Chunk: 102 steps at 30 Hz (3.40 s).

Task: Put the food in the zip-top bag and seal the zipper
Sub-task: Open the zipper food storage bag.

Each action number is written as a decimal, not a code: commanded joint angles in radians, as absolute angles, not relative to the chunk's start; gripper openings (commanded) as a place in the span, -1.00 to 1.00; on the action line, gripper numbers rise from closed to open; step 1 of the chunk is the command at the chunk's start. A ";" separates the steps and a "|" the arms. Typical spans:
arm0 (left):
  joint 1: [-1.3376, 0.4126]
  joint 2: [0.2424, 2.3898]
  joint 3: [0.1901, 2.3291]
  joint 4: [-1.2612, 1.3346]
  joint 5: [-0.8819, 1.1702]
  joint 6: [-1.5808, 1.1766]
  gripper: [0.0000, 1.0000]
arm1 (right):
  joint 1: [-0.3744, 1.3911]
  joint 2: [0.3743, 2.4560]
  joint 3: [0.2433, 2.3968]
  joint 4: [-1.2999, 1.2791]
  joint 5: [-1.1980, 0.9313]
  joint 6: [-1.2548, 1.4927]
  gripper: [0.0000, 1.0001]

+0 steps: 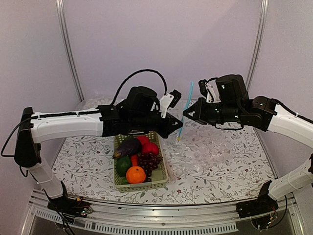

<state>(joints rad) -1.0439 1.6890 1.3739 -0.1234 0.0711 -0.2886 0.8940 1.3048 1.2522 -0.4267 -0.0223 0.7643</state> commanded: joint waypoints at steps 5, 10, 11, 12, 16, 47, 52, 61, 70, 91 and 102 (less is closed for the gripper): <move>-1.058 1.704 1.390 -0.124 0.055 -0.286 -1.00 | 0.908 1.321 1.253 -0.436 -0.006 0.761 -1.00; -1.045 1.696 1.378 -0.135 0.055 -0.341 -1.00 | 0.908 1.297 1.249 -0.479 0.093 0.721 -0.64; -1.040 1.693 1.371 -0.132 0.061 -0.358 -1.00 | 0.908 1.288 1.242 -0.481 0.107 0.709 -0.48; -1.034 1.691 1.362 -0.125 0.067 -0.374 -1.00 | 0.908 1.273 1.233 -0.483 0.119 0.693 -0.35; -1.026 1.683 1.340 -0.101 0.086 -0.401 -1.00 | 0.909 1.238 1.196 -0.483 0.115 0.652 -0.09; -1.025 1.707 1.348 -0.102 0.155 -0.401 -1.00 | 0.948 1.371 1.259 -0.526 0.126 0.575 -0.07; -1.026 1.702 1.347 -0.089 0.191 -0.383 -1.00 | 0.948 1.382 1.262 -0.519 0.108 0.570 -0.27; -1.029 1.665 1.313 -0.063 0.274 -0.321 -1.00 | 0.947 1.390 1.239 -0.453 -0.005 0.571 -0.63; -1.028 1.608 1.251 -0.046 0.278 -0.308 -1.00 | 0.940 1.370 1.203 -0.434 -0.008 0.588 -1.00; -1.002 1.650 1.261 -0.147 0.233 -0.328 -1.00 | 0.940 1.305 1.175 -0.467 0.076 0.582 -0.37; -1.003 1.666 1.222 -0.089 0.296 -0.344 -1.00 | 0.907 1.330 1.059 -0.283 -0.135 0.698 0.12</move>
<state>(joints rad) -1.0134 1.6581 1.2407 -0.1272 0.2646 -0.3447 0.9146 1.3281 1.0912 -0.3561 -0.0517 0.6495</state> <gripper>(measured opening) 0.006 0.557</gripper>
